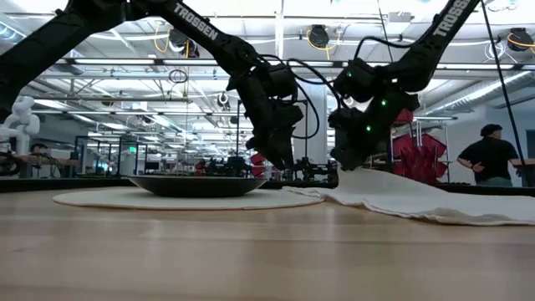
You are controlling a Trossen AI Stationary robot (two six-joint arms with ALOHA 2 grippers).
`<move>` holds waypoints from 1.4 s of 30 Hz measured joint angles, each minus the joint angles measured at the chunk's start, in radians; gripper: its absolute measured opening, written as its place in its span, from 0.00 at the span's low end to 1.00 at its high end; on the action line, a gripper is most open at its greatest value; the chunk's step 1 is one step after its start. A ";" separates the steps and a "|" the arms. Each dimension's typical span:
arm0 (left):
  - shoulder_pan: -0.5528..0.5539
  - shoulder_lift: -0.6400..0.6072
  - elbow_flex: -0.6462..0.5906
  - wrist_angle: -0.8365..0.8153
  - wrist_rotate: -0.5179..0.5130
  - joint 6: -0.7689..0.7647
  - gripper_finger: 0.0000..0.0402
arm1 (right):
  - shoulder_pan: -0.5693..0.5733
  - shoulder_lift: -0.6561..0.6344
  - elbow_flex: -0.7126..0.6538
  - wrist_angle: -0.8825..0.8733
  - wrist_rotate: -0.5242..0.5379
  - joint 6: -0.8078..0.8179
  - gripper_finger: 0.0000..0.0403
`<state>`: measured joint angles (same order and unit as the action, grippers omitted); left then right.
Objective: Set table place
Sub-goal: Fold the white napkin
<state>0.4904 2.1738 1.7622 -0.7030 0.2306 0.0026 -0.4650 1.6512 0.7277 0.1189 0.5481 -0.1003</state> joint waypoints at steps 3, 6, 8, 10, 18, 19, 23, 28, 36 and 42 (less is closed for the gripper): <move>0.000 0.000 0.000 0.010 -0.010 0.059 0.44 | 0.070 0.000 0.000 0.004 0.005 -0.039 0.00; -0.001 0.000 0.000 0.018 -0.053 0.066 0.44 | 0.135 0.000 -0.005 0.009 0.041 -0.079 0.00; 0.000 0.000 0.000 0.027 -0.095 0.084 0.44 | 0.173 0.000 -0.012 0.007 0.074 -0.101 0.00; 0.000 0.000 0.000 0.049 -0.135 0.126 0.44 | 0.203 0.000 -0.018 0.011 0.083 -0.112 0.00; -0.016 0.000 0.000 0.167 -0.158 0.247 0.44 | 0.317 -0.001 -0.024 0.012 0.116 -0.111 0.00; -0.020 0.000 0.000 0.175 -0.158 0.250 0.44 | 0.329 -0.001 -0.024 0.011 0.142 -0.106 0.00; -0.039 0.000 0.000 0.189 -0.158 0.350 0.44 | 0.368 -0.007 -0.024 0.008 0.226 -0.106 0.00; -0.068 0.000 0.000 0.233 -0.158 0.523 0.44 | 0.385 -0.041 -0.024 -0.002 0.231 -0.067 0.00; -0.075 0.000 0.000 0.253 -0.161 0.667 0.44 | 0.402 -0.132 -0.024 -0.068 0.179 0.007 0.00; -0.074 0.003 0.000 0.254 -0.161 0.686 0.44 | 0.415 -0.184 -0.024 -0.093 0.155 0.016 0.00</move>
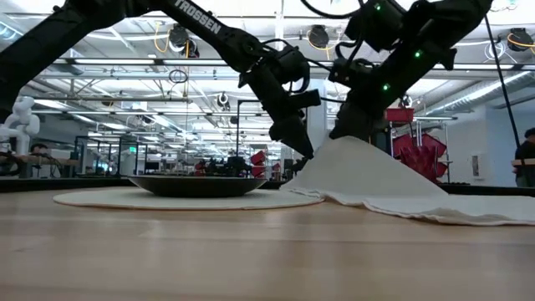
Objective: Set table place
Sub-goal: Fold the white napkin
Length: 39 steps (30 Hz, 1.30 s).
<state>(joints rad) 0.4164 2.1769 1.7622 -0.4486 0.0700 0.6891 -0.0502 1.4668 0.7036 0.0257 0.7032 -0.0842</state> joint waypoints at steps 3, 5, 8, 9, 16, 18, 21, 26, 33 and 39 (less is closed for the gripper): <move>-0.001 0.010 0.000 -0.003 0.000 0.049 0.44 | 0.001 -0.020 0.000 -0.002 0.000 0.005 0.00; -0.005 0.016 -0.001 0.002 -0.002 0.060 0.44 | 0.000 -0.033 0.000 -0.001 0.002 0.006 0.00; -0.009 0.024 0.000 0.021 -0.025 0.078 0.44 | 0.000 -0.056 0.000 -0.005 0.003 0.005 0.00; -0.009 0.026 -0.001 0.016 -0.032 0.079 0.44 | 0.000 -0.064 0.000 -0.005 0.005 0.005 0.00; -0.005 0.040 -0.001 -0.002 -0.064 0.078 0.44 | -0.003 -0.132 0.000 -0.095 0.081 0.027 0.00; -0.006 0.038 -0.001 -0.009 -0.078 0.078 0.44 | -0.008 -0.148 0.000 -0.127 0.091 0.049 0.00; -0.006 0.038 -0.001 -0.035 -0.107 0.077 0.44 | -0.016 -0.160 0.000 -0.144 0.090 0.070 0.00; -0.005 0.038 0.000 -0.085 -0.141 0.076 0.44 | -0.021 -0.162 0.000 -0.153 0.090 0.072 0.00; -0.004 0.038 0.000 -0.108 -0.140 0.050 0.44 | -0.021 -0.166 0.000 -0.150 0.090 0.067 0.00; -0.002 0.038 0.000 -0.114 -0.140 0.050 0.35 | -0.021 -0.176 0.000 -0.152 0.090 0.057 0.00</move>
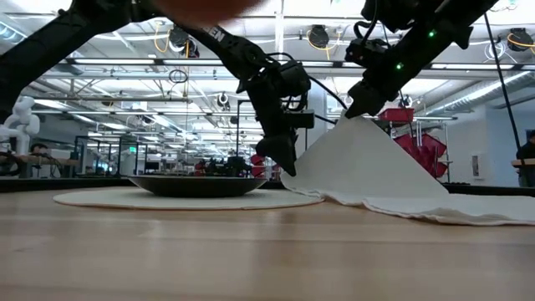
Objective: Set table place
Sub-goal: Fold the white napkin
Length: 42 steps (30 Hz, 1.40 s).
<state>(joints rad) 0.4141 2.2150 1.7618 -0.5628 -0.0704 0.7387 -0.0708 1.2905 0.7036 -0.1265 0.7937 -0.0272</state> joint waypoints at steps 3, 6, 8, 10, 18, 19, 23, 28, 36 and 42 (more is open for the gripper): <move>0.000 0.000 0.000 0.008 -0.014 0.000 0.25 | 0.000 -0.005 0.000 0.001 0.000 -0.004 0.00; 0.004 0.000 0.000 0.003 -0.036 0.000 0.12 | 0.000 -0.007 0.000 0.002 -0.003 -0.016 0.00; 0.007 0.000 0.000 0.000 -0.044 -0.001 0.04 | 0.000 -0.008 0.000 0.002 -0.004 -0.018 0.00; 0.008 0.000 0.000 -0.001 -0.056 -0.002 0.02 | 0.000 -0.008 0.000 0.002 -0.004 -0.018 0.00; 0.010 -0.014 0.000 -0.042 -0.119 0.014 0.00 | -0.050 -0.008 0.000 0.001 -0.006 -0.002 0.00; 0.011 -0.019 0.000 -0.042 -0.121 0.021 0.00 | -0.064 -0.008 0.000 -0.002 -0.005 -0.002 0.00; 0.019 -0.023 0.026 -0.021 -0.123 0.023 0.00 | -0.131 -0.008 0.000 -0.012 0.066 -0.039 0.00; 0.040 -0.023 0.111 -0.019 -0.122 0.018 0.00 | -0.240 -0.008 0.000 -0.006 0.071 -0.143 0.00; 0.075 -0.023 0.223 -0.046 -0.009 -0.027 0.00 | -0.405 -0.067 0.000 0.009 0.029 -0.290 0.00; 0.070 -0.023 0.258 -0.067 0.024 -0.027 0.00 | -0.505 -0.166 0.000 0.079 -0.149 -0.321 0.00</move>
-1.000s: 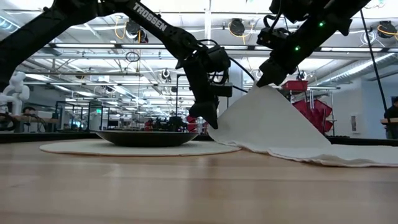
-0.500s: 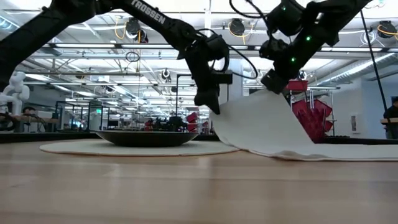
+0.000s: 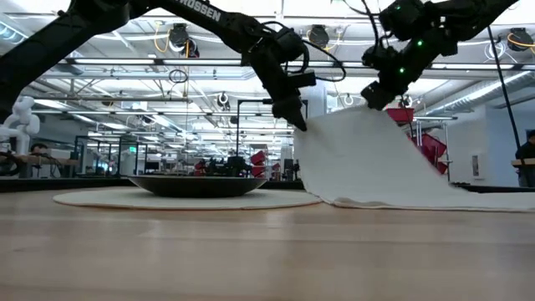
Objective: Set table place
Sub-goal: Fold the white napkin
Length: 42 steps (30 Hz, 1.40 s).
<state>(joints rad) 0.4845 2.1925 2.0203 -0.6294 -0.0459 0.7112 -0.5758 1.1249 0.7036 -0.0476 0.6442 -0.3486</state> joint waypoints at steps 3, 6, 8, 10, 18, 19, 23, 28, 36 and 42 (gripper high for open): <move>0.019 0.000 0.034 -0.010 0.034 -0.037 0.00 | -0.058 -0.037 0.000 0.040 -0.061 -0.011 0.00; 0.059 0.000 0.082 -0.050 0.124 -0.105 0.00 | -0.110 -0.050 0.000 0.063 -0.179 0.006 0.00; 0.078 0.000 0.107 -0.058 0.169 -0.155 0.00 | -0.134 -0.047 0.000 0.067 -0.228 0.022 0.00; 0.088 0.000 0.114 -0.068 0.195 -0.192 0.00 | -0.151 -0.037 0.000 0.068 -0.252 0.036 0.00; 0.061 0.000 0.113 -0.176 0.201 -0.237 0.00 | -0.138 -0.018 -0.045 0.066 -0.307 0.076 0.00; 0.050 0.000 0.112 -0.184 0.199 -0.249 0.00 | -0.135 -0.021 -0.058 0.060 -0.309 0.076 0.00; -0.006 0.000 0.112 -0.200 0.199 -0.279 0.00 | -0.118 -0.049 -0.085 -0.008 -0.306 0.111 0.00; -0.081 0.023 0.105 -0.207 0.108 -0.293 0.00 | -0.078 -0.123 -0.092 -0.148 -0.305 0.188 0.00; -0.165 0.031 0.105 -0.188 0.094 -0.357 0.00 | 0.001 -0.223 -0.092 -0.397 -0.306 0.551 0.00; -0.205 0.047 0.102 -0.182 0.094 -0.420 0.00 | 0.070 -0.225 -0.092 -0.495 -0.307 0.734 0.00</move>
<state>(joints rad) 0.2794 2.2398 2.1228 -0.8115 0.0481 0.2909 -0.5062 0.8995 0.6121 -0.5427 0.3374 0.3851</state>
